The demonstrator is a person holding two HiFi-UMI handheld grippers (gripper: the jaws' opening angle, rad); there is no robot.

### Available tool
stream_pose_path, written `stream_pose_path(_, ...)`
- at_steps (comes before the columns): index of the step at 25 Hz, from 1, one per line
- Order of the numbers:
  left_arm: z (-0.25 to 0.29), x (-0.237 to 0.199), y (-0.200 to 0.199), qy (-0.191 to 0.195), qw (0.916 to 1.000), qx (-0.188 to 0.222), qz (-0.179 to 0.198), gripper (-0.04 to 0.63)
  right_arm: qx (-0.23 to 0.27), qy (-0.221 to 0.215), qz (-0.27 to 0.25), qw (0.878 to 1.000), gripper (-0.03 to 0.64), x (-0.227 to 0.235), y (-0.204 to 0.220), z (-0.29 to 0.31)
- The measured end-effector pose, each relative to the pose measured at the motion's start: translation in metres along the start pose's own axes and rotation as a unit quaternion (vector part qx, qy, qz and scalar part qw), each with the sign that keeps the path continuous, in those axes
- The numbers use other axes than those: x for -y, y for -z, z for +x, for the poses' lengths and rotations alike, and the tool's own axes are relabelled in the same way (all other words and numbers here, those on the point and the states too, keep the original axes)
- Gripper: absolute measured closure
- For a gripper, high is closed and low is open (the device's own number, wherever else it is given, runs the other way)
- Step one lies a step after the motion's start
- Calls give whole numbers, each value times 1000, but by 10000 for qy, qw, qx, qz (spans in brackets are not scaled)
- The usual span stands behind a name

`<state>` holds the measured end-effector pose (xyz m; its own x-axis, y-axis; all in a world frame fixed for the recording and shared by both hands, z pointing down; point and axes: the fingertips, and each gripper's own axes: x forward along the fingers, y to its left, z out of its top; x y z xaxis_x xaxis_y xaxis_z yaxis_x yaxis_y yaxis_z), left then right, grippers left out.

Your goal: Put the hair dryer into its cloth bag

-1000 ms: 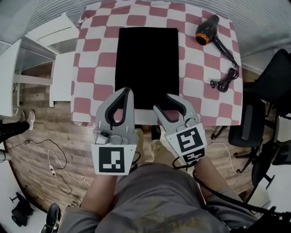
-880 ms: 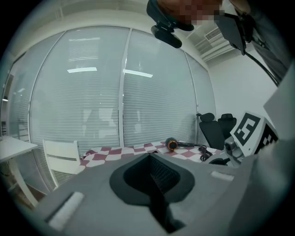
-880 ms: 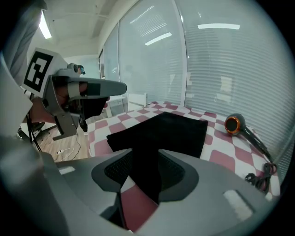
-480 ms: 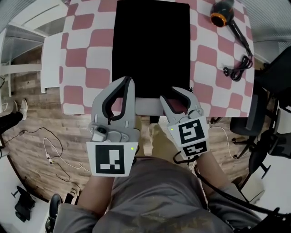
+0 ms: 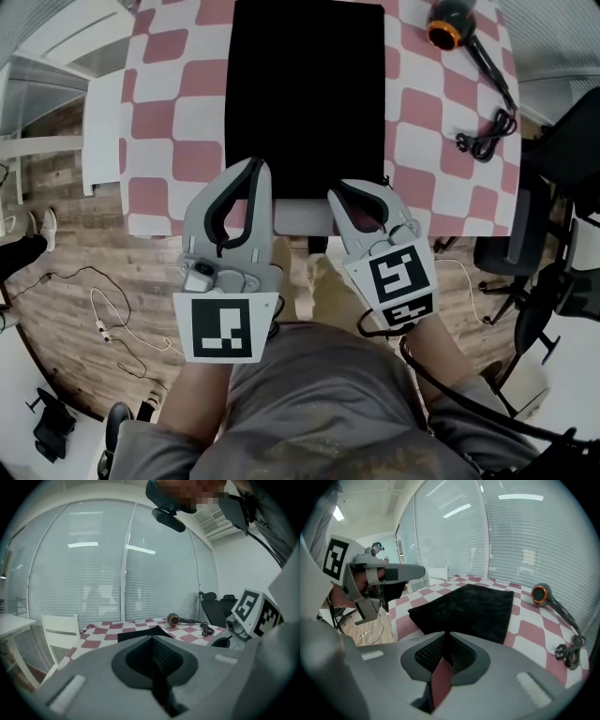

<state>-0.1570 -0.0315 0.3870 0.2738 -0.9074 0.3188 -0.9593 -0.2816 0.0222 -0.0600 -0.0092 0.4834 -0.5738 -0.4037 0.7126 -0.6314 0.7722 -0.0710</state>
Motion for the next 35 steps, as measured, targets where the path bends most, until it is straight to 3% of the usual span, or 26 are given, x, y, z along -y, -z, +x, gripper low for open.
stream_pose_path(6,-13,-6,-27,-135,9995,226,181,595,231,-234,47,9994,561,-6,-29,-20)
stream_pose_path(10,-20,-7,-39,-170,9991,308,218,595,-10,-258,-73,9996,558,-8,-25,-19)
stream_pose_path(22,-15,3,-2,61,9999,-59,63,595,-391,-282,305,9984,554,-5,18,12)
stream_pose_path(27,-16,6,-2,72,9999,17,92,595,-459,-372,274,9979,555,-6,20,14)
stream_pose_path(35,-29,11,-26,94,9987,203,466,595,154,-471,583,9971,566,-3,-35,-21)
